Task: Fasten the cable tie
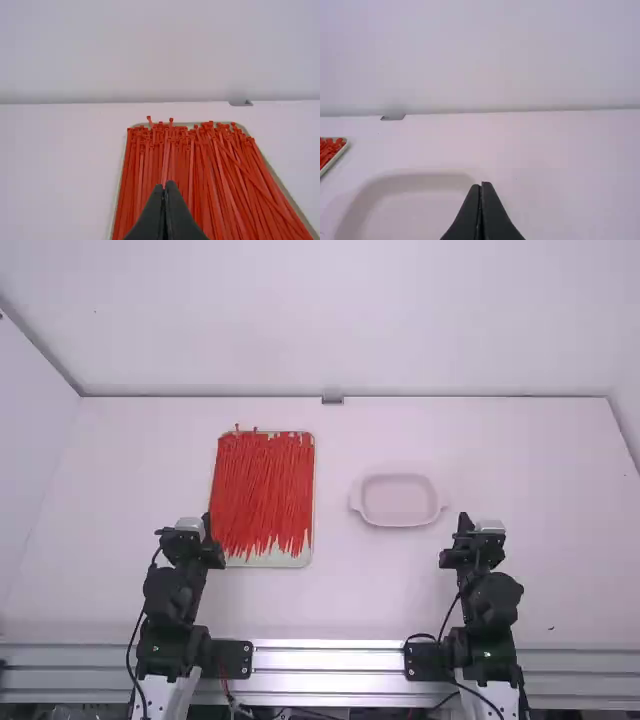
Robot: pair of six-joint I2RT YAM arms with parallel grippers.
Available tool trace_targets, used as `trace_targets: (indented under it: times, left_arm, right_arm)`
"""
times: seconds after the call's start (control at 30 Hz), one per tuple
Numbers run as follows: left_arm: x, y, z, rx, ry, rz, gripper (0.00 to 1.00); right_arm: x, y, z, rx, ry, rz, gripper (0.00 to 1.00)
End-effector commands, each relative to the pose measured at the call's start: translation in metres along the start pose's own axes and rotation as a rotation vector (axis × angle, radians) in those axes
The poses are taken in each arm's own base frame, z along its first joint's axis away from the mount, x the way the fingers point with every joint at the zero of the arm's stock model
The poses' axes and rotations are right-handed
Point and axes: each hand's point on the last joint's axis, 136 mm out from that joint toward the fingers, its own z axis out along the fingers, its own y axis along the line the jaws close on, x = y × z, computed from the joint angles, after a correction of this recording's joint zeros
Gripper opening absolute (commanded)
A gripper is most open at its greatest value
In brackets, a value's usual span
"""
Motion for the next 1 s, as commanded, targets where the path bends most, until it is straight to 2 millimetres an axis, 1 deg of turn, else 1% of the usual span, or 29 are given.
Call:
trace_targets:
  times: [0.0,0.2,0.47,0.57,0.6,0.67,0.97]
  left_arm:
    - [0.000,0.000,0.000,0.000,0.000,0.000,0.00]
    - [-0.005,-0.001,-0.001,0.004,-0.002,-0.002,0.02]
    - [-0.022,-0.004,-0.003,0.021,0.039,-0.010,0.08]
    - [-0.031,-0.008,-0.004,0.044,0.086,-0.016,0.13]
    - [-0.031,-0.008,-0.004,0.044,0.086,-0.016,0.13]
    - [-0.036,-0.013,-0.003,0.072,0.128,-0.020,0.17]
    - [-0.040,-0.018,0.007,0.095,0.320,-0.045,0.32]
  right_arm:
    - [0.000,0.000,0.000,0.002,0.001,-0.001,0.00]
    - [-0.004,0.001,0.000,-0.005,-0.003,0.005,0.02]
    - [-0.017,0.007,-0.001,-0.035,0.034,0.010,0.08]
    - [-0.022,0.012,-0.001,-0.062,0.082,0.005,0.13]
    - [-0.022,0.012,-0.001,-0.062,0.082,0.005,0.13]
    - [-0.024,0.017,0.000,-0.085,0.125,0.005,0.17]
    - [-0.028,0.032,0.006,-0.144,0.319,0.026,0.32]
